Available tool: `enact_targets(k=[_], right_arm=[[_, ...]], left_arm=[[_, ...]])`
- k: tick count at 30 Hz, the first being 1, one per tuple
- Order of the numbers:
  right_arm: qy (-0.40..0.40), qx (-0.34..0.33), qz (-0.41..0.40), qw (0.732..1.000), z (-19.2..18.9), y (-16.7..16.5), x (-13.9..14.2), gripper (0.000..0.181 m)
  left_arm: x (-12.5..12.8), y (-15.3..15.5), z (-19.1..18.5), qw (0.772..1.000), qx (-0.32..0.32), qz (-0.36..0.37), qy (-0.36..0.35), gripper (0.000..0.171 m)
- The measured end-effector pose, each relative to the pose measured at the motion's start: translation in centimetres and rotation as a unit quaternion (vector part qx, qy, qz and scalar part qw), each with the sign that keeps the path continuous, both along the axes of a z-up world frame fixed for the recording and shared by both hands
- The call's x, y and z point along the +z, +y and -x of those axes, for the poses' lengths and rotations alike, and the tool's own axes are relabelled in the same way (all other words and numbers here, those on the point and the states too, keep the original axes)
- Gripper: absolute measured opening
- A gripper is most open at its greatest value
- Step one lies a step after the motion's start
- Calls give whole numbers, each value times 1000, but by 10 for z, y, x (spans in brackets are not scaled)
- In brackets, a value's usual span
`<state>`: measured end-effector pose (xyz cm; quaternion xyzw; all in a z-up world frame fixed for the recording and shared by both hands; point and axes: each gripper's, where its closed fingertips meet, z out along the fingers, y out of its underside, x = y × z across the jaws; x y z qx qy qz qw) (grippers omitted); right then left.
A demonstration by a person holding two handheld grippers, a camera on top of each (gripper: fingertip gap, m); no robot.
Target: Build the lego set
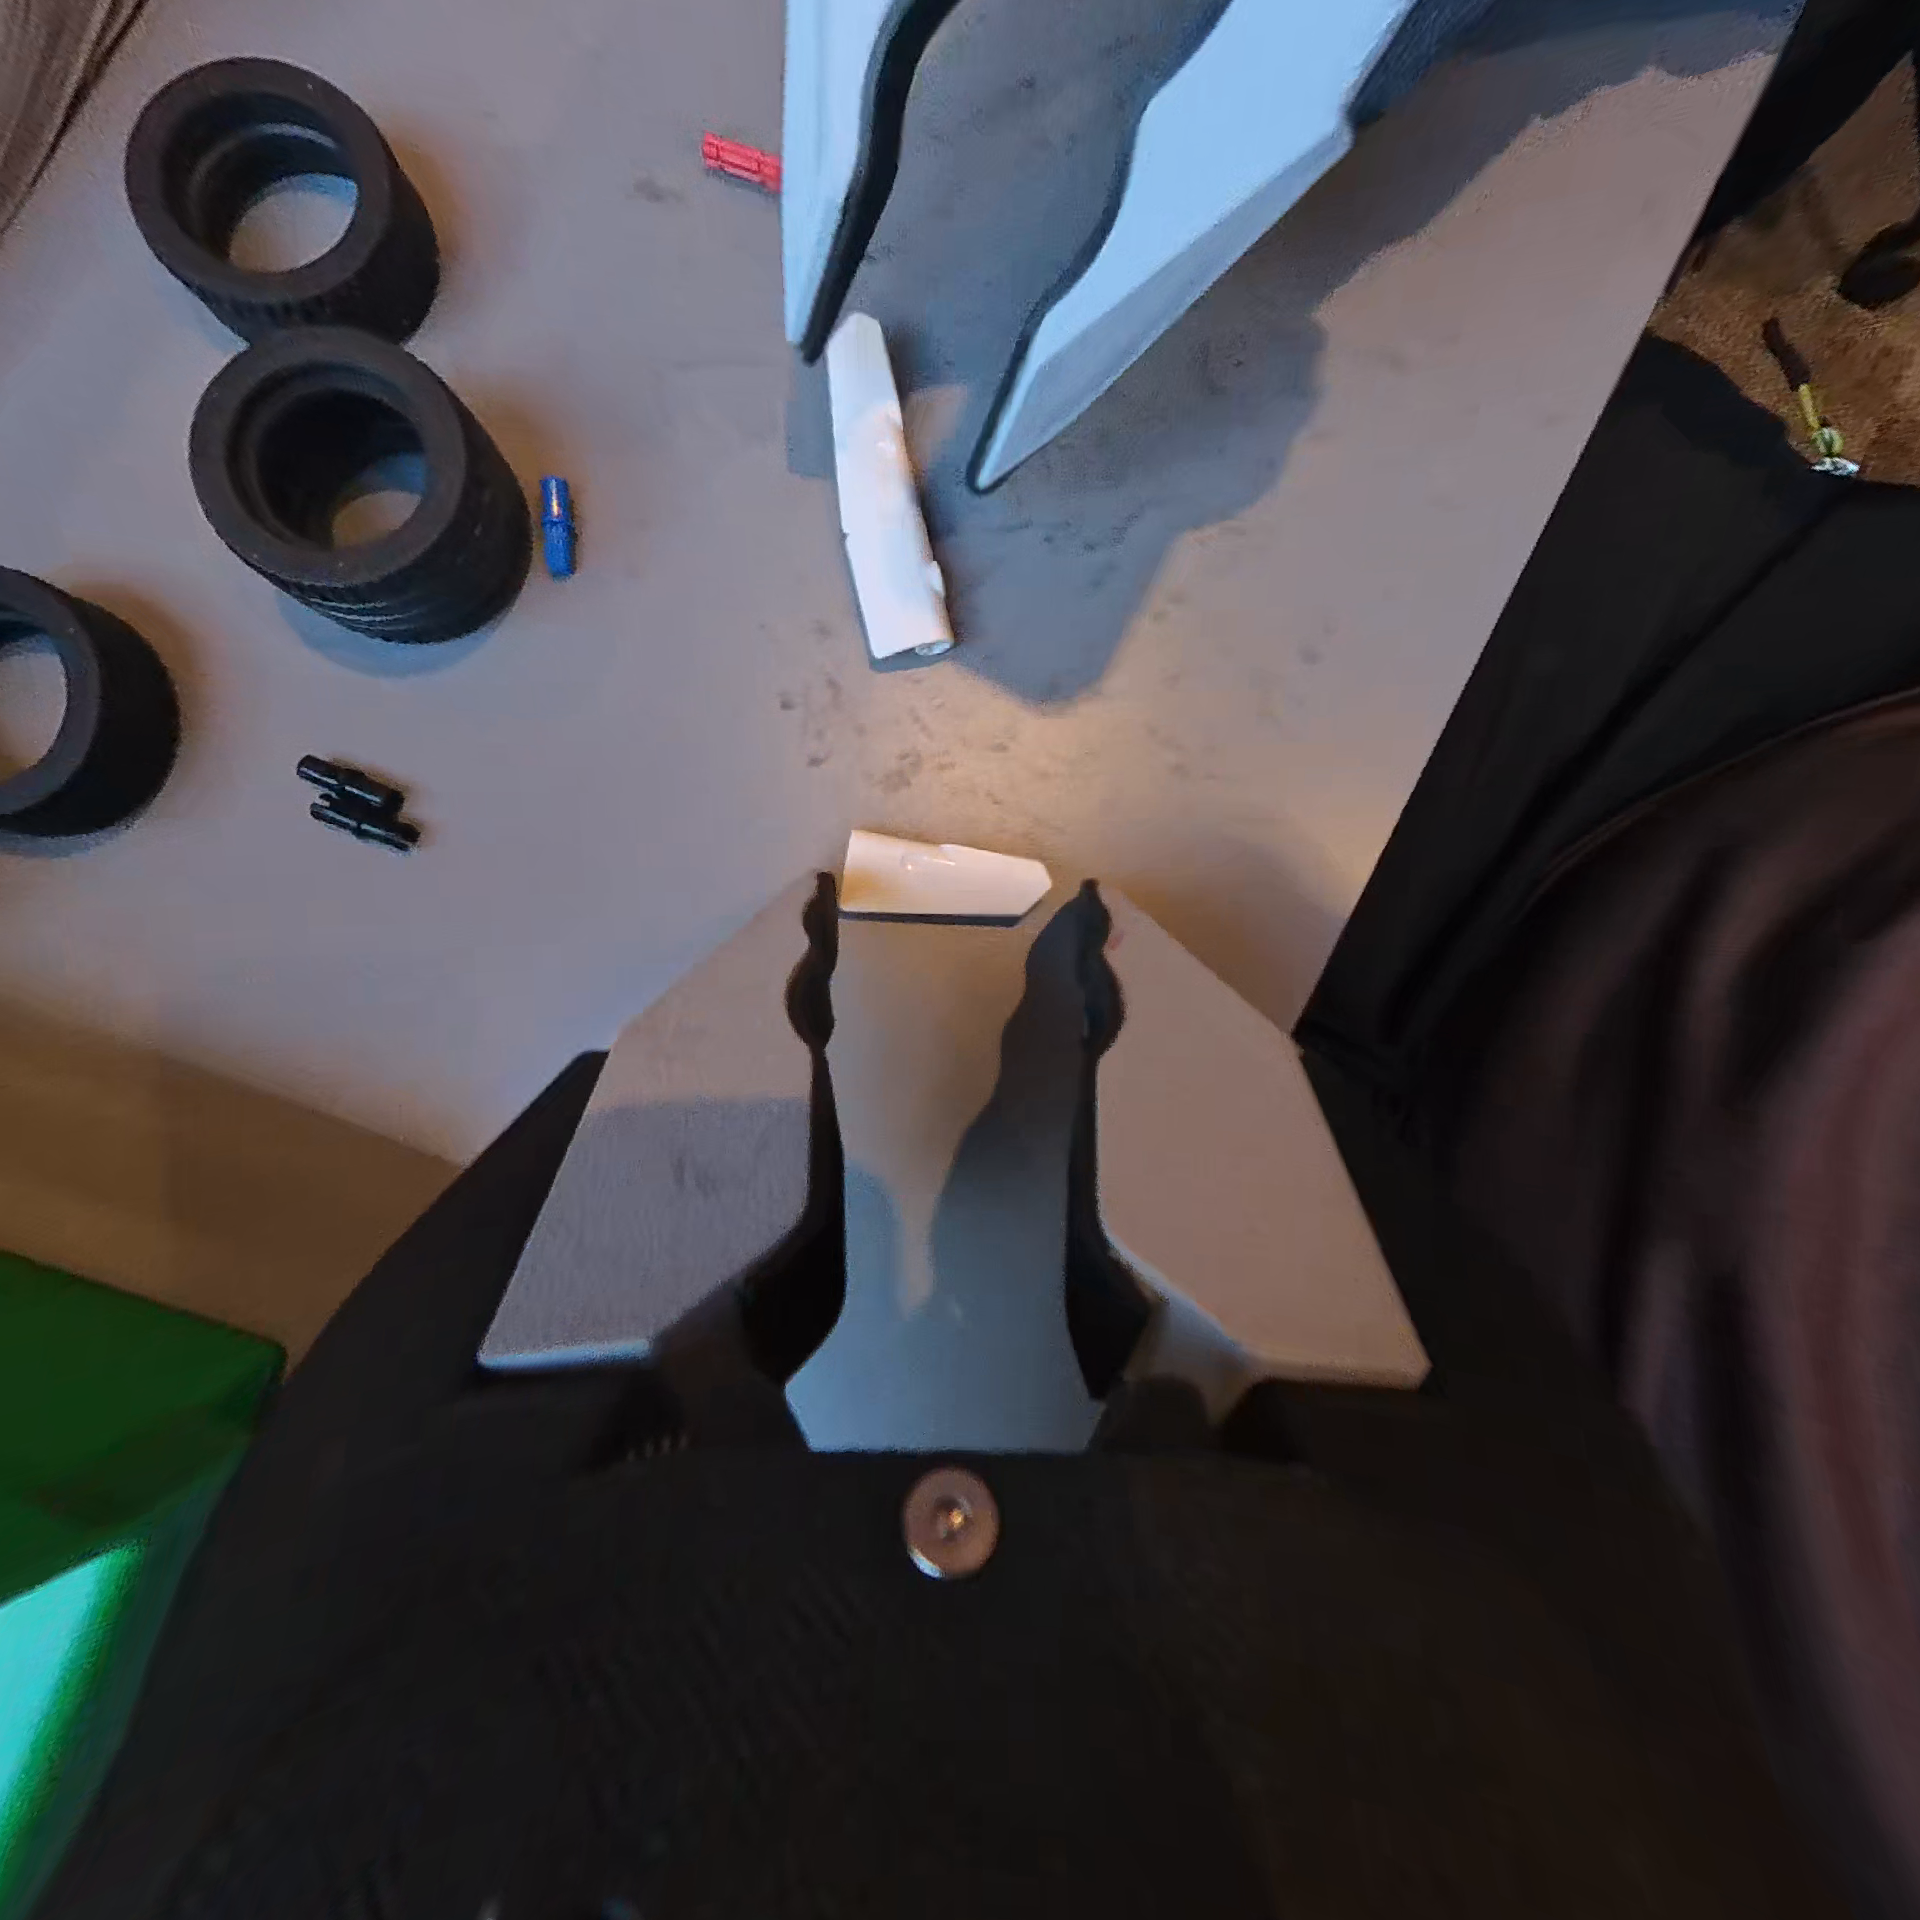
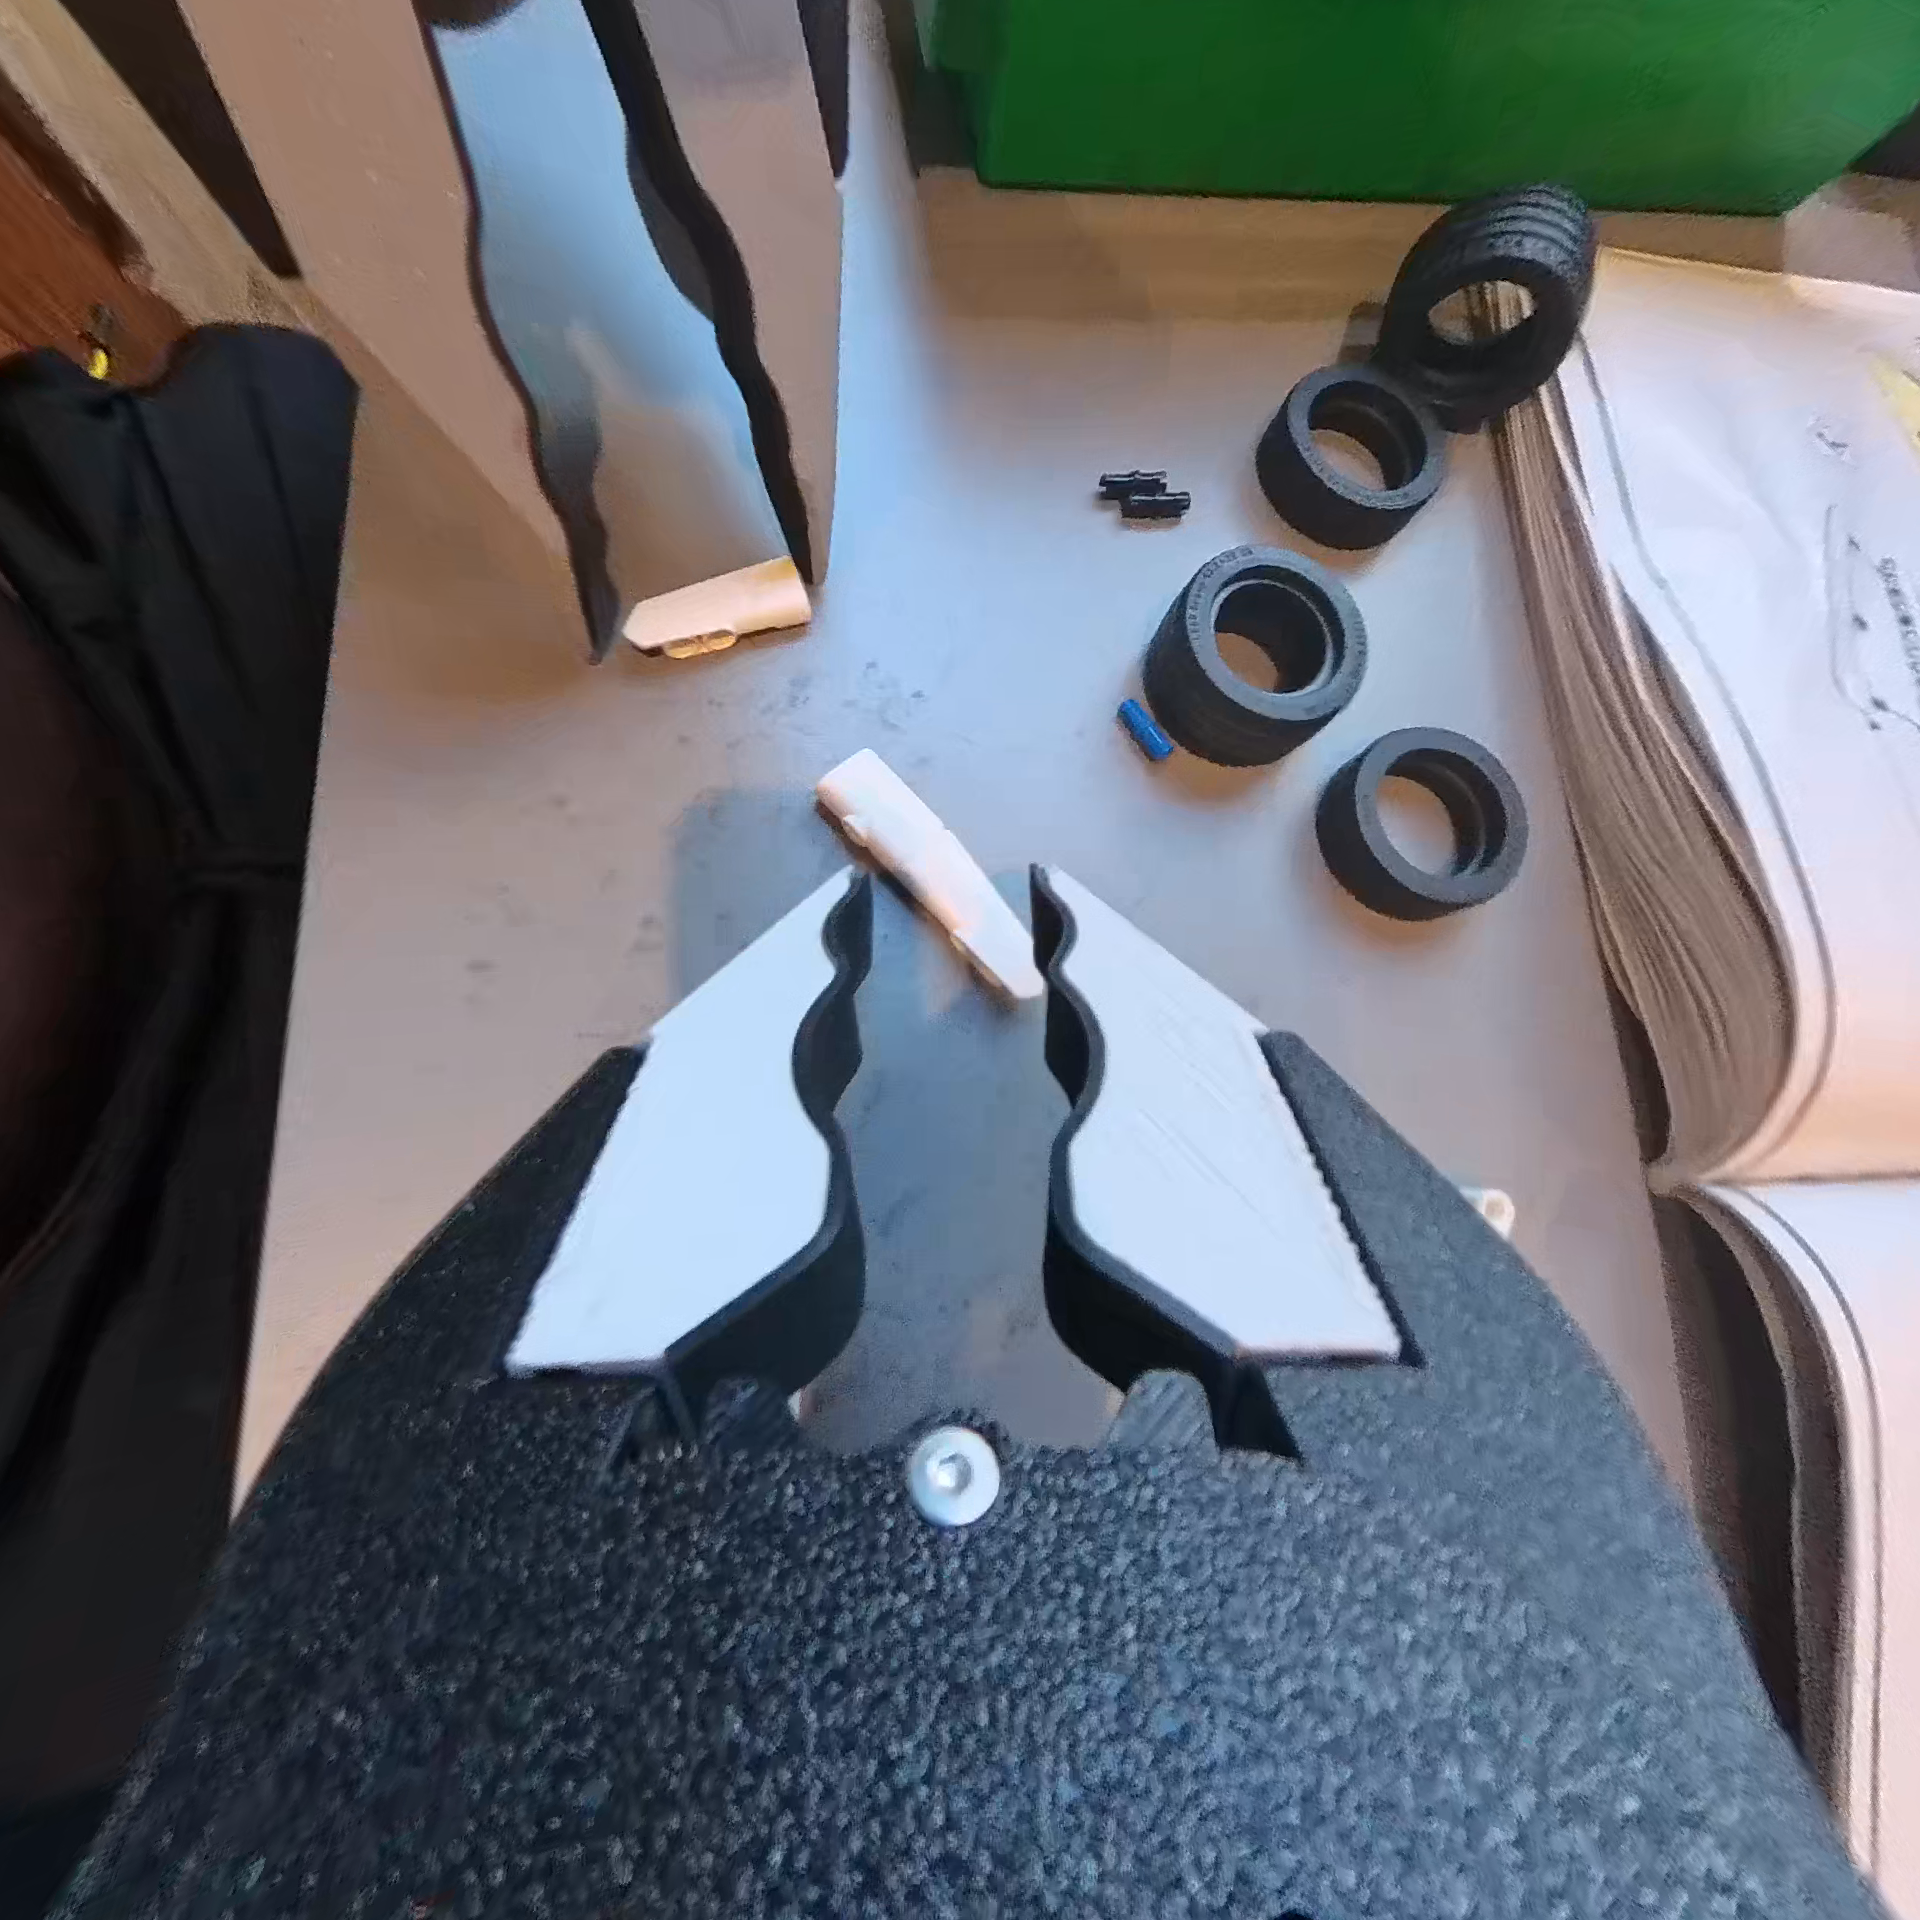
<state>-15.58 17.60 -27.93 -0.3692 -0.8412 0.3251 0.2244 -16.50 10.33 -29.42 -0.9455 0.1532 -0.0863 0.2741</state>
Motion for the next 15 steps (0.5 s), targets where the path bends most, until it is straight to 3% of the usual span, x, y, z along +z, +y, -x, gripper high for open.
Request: enact_targets(k=[9,15], right_arm=[[-2,30,-10,999,1,-14,-9,34],[9,16,-13,1000,-3,-12,-7,34]], left_arm=[[4,-5,6,998,67,0,-16,55],[-1,3,11,998,65,-7,13,54]])
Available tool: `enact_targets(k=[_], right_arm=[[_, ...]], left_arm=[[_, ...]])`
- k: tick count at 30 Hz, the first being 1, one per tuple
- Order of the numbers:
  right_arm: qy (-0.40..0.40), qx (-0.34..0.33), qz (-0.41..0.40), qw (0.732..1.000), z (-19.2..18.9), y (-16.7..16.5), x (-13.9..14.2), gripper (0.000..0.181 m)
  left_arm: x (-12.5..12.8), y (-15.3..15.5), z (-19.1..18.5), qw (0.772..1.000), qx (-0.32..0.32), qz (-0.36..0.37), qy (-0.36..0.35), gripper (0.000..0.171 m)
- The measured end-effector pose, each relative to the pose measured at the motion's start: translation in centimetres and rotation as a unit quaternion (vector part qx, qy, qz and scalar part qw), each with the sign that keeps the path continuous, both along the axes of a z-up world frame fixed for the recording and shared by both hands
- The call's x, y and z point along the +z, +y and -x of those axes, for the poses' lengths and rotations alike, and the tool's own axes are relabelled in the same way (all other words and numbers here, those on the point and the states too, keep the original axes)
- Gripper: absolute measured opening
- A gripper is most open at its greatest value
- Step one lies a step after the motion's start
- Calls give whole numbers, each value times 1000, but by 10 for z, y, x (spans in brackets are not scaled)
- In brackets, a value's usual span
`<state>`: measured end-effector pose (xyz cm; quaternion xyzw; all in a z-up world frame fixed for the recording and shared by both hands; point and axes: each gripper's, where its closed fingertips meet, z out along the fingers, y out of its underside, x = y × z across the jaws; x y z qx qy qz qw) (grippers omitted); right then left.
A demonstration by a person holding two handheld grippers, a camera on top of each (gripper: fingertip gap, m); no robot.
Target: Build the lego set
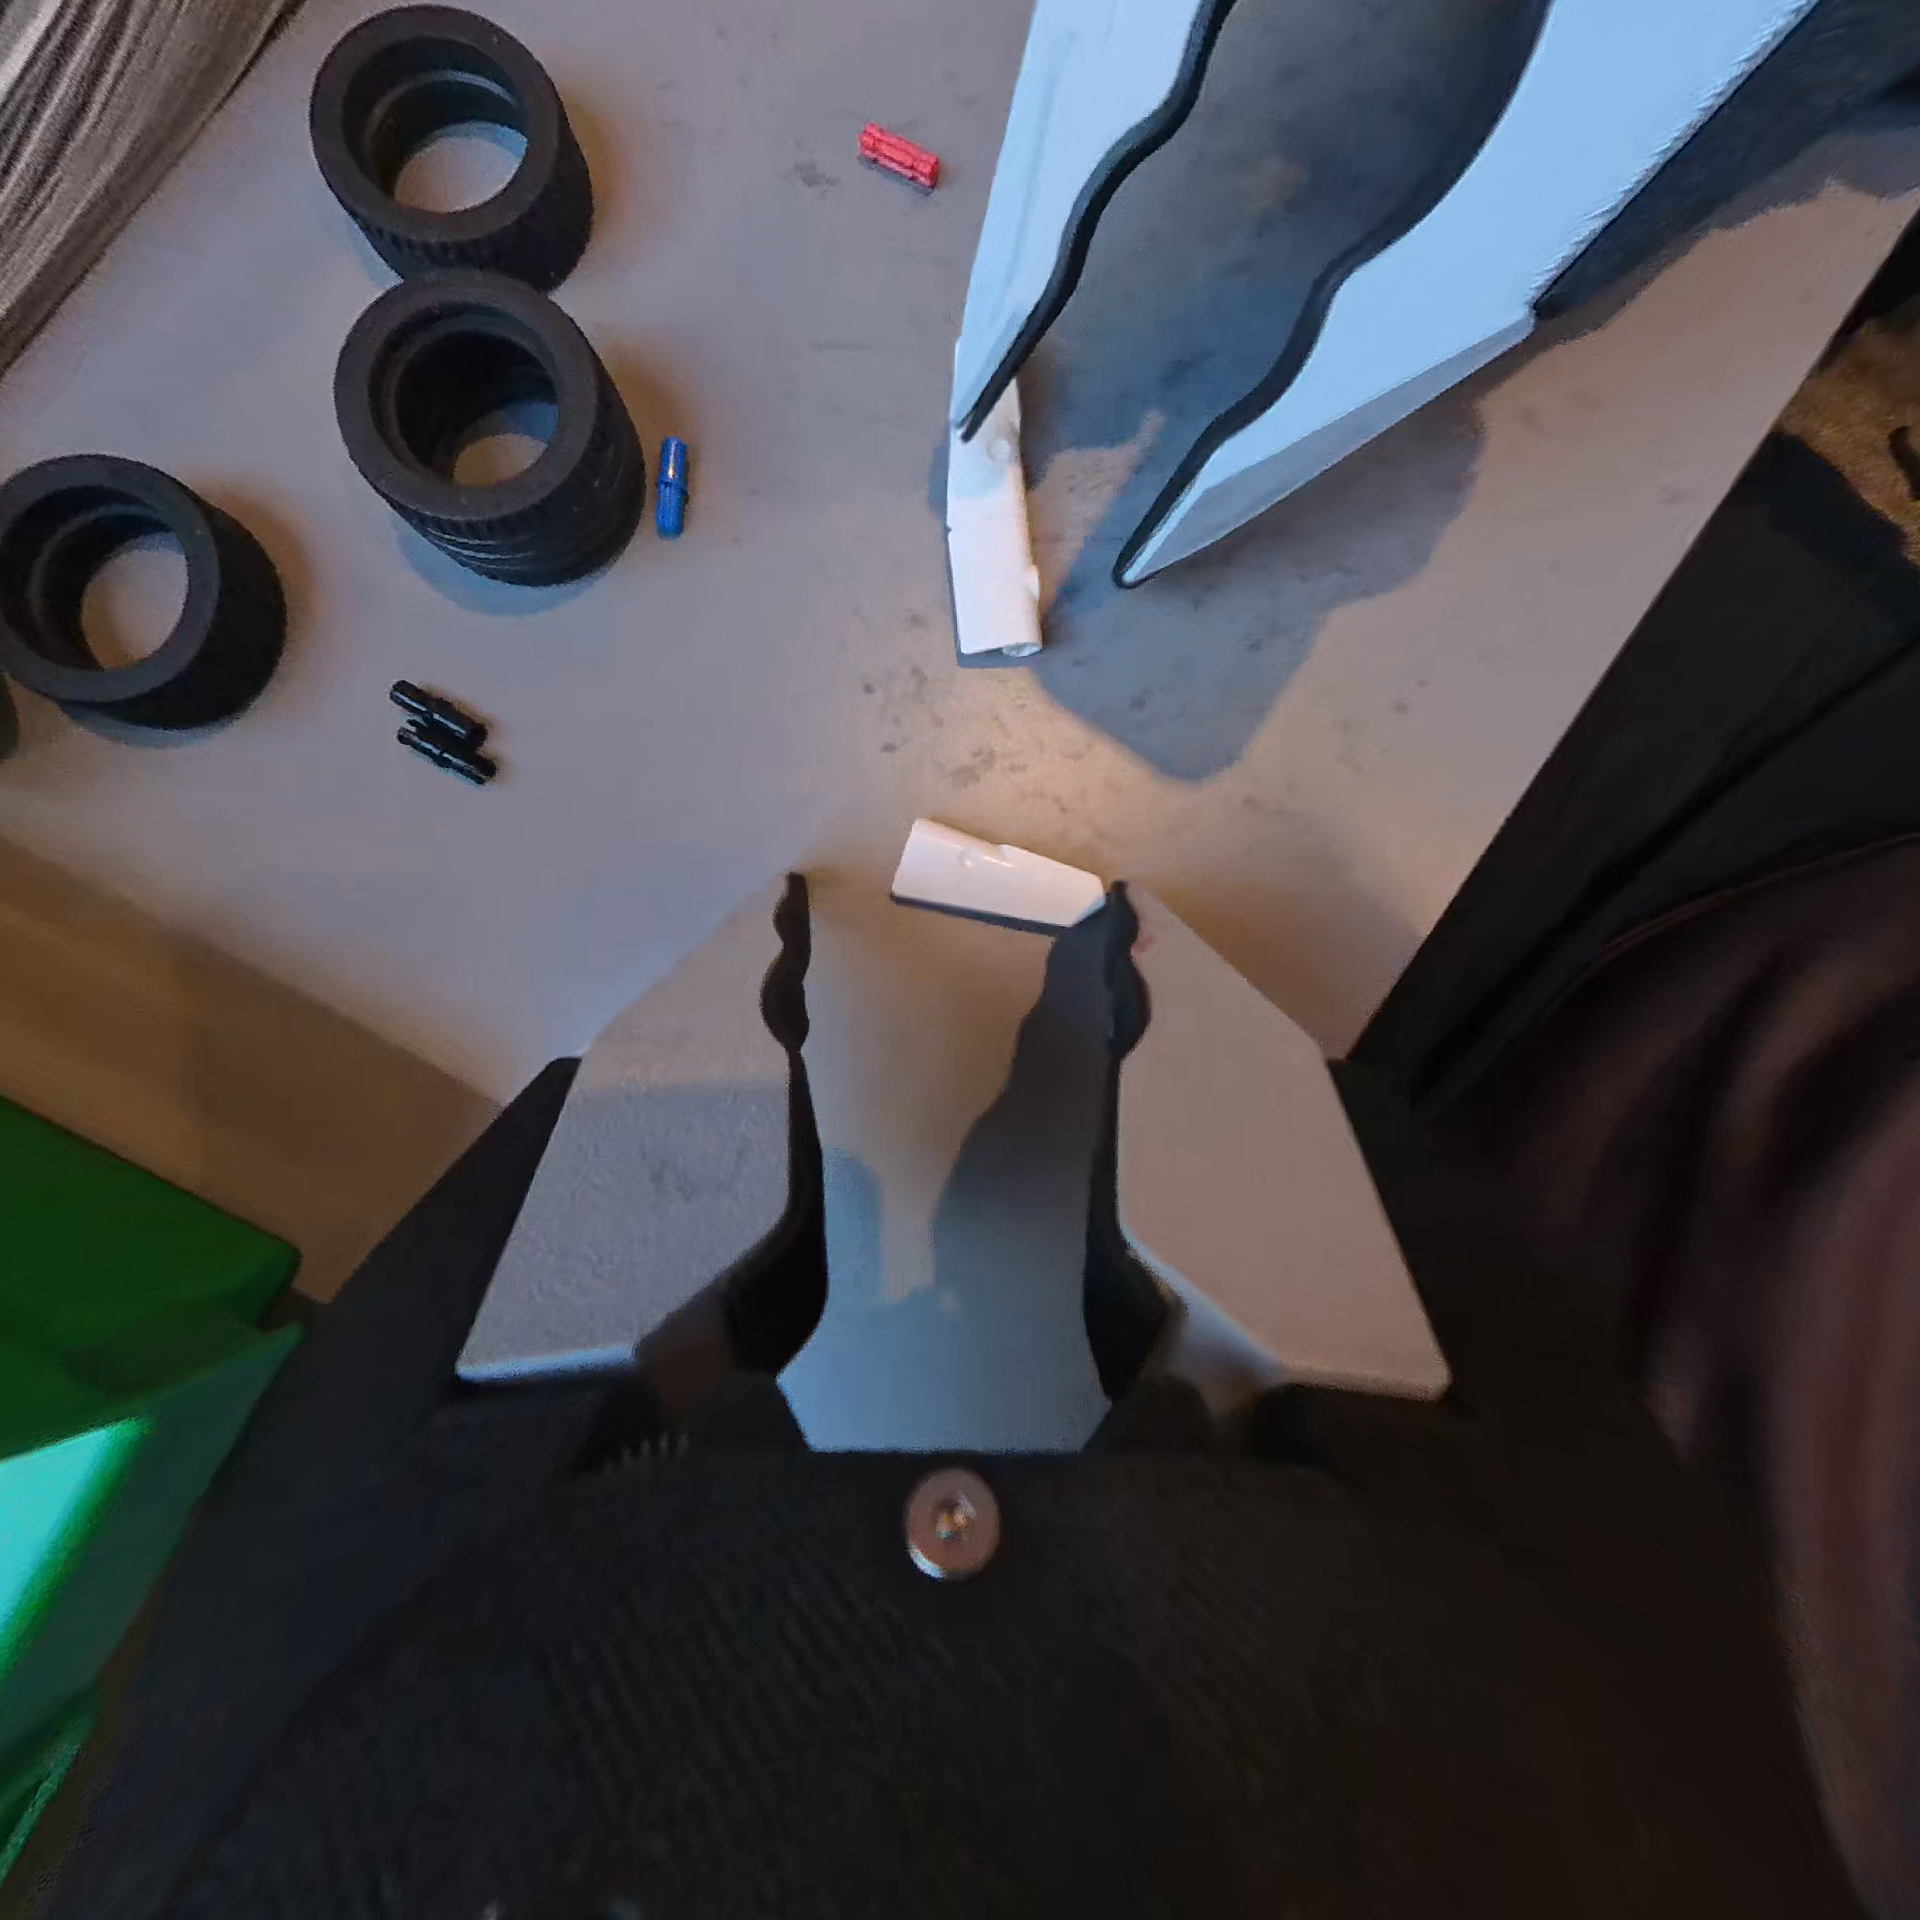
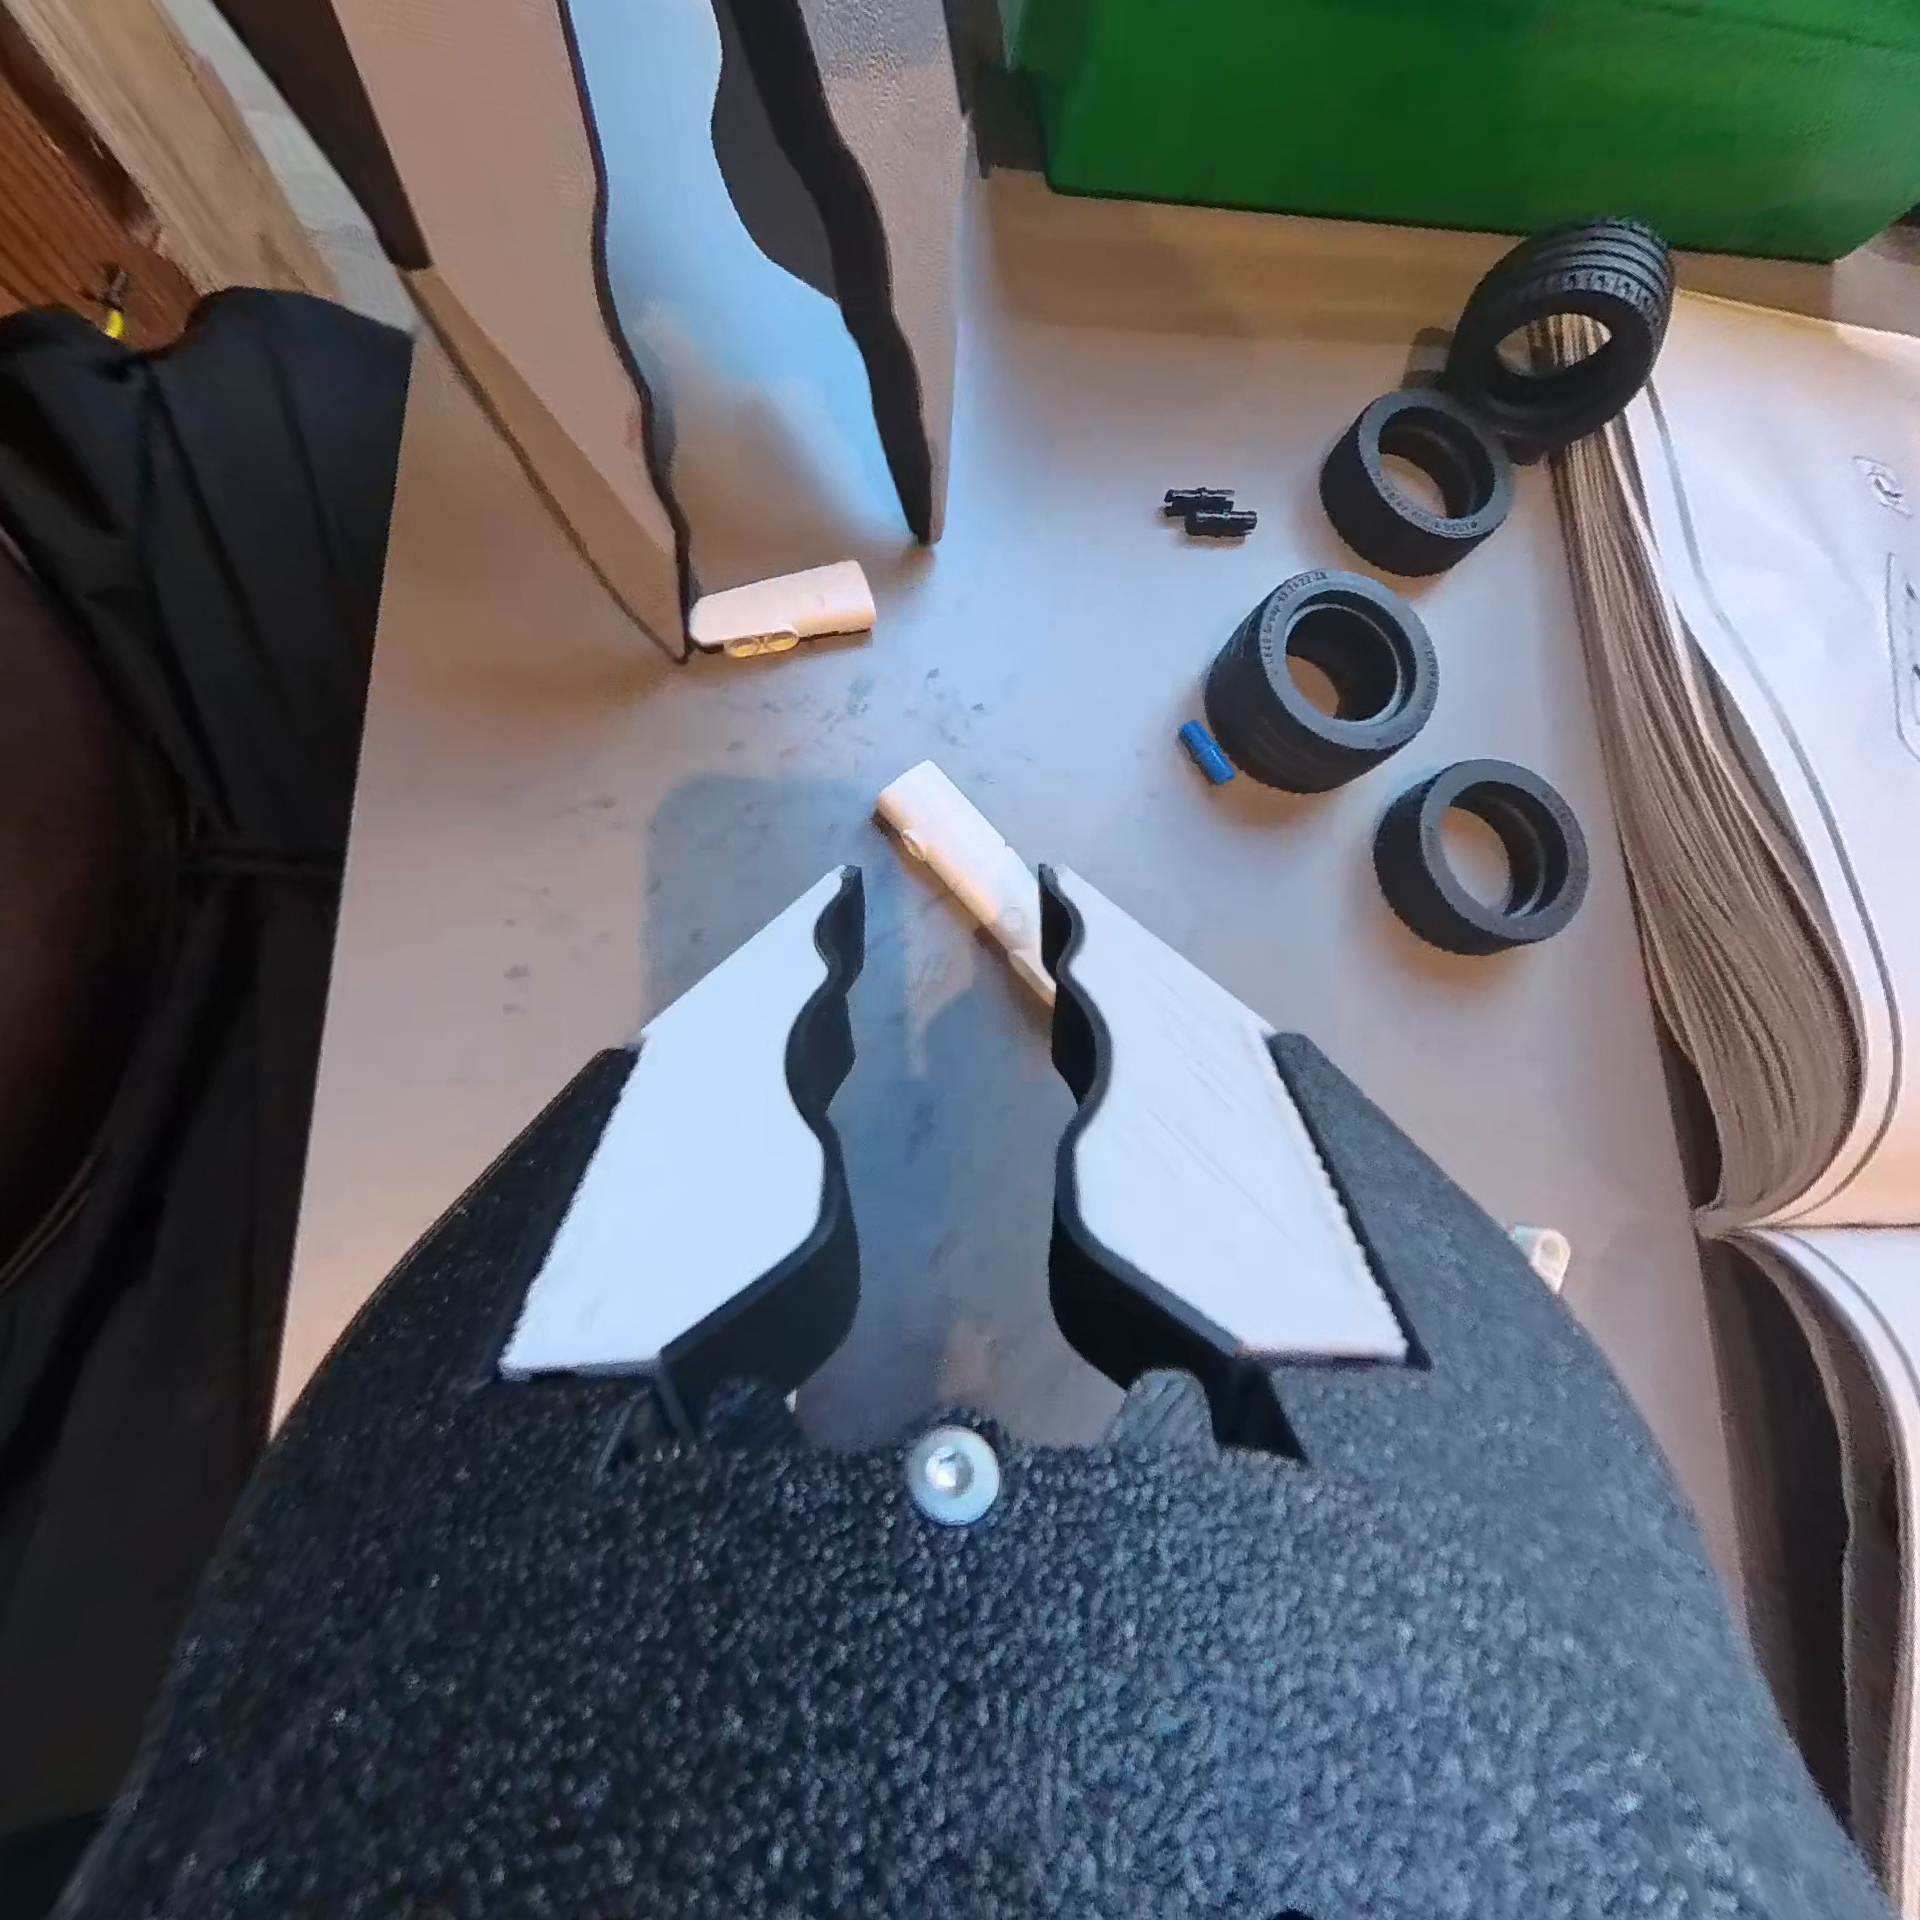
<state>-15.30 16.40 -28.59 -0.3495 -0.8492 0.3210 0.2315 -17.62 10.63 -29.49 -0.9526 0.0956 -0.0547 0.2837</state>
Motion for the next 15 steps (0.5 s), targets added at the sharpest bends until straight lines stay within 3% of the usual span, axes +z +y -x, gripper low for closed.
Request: enact_targets(k=[8,15], right_arm=[[22,-27,25,999,2,8,6,34],[64,-54,50,995,12,18,16,33]], left_arm=[[3,-12,20,995,25,-91,19,57],[2,-20,30,992,10,-124,27,57]])
